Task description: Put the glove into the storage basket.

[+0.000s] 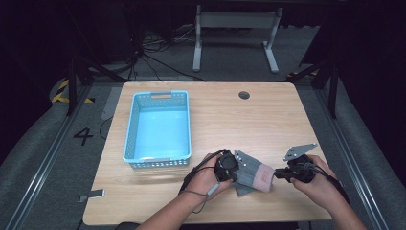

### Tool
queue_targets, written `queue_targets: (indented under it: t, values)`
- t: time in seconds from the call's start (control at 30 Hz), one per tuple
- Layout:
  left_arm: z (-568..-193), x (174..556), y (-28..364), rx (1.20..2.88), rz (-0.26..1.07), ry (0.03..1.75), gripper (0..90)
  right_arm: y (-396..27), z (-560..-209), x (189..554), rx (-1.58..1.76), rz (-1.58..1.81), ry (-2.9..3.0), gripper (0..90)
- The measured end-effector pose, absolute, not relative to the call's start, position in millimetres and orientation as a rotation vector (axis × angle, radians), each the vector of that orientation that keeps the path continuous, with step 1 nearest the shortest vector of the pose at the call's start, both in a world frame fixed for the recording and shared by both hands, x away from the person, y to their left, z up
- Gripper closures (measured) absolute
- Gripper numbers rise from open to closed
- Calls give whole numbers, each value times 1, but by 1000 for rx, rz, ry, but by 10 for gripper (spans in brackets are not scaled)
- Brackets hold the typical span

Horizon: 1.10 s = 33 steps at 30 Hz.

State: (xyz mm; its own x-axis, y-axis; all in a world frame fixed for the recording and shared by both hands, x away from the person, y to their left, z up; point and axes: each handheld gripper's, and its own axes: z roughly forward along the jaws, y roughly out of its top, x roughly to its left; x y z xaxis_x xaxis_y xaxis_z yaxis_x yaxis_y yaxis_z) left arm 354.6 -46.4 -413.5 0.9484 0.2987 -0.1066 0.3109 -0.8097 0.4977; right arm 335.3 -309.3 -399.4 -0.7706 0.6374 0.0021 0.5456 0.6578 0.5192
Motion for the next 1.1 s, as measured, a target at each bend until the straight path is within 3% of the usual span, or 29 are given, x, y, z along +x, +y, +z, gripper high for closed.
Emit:
queue_targets:
  t: [0.5,1.1]
  values:
    - [-402,331,-46,2554,-53,393,888,-301,-394,350,893,785,2644,881]
    - [-417,332,-56,2578,-134,375,885,-298,-410,365,901,750,2684,878]
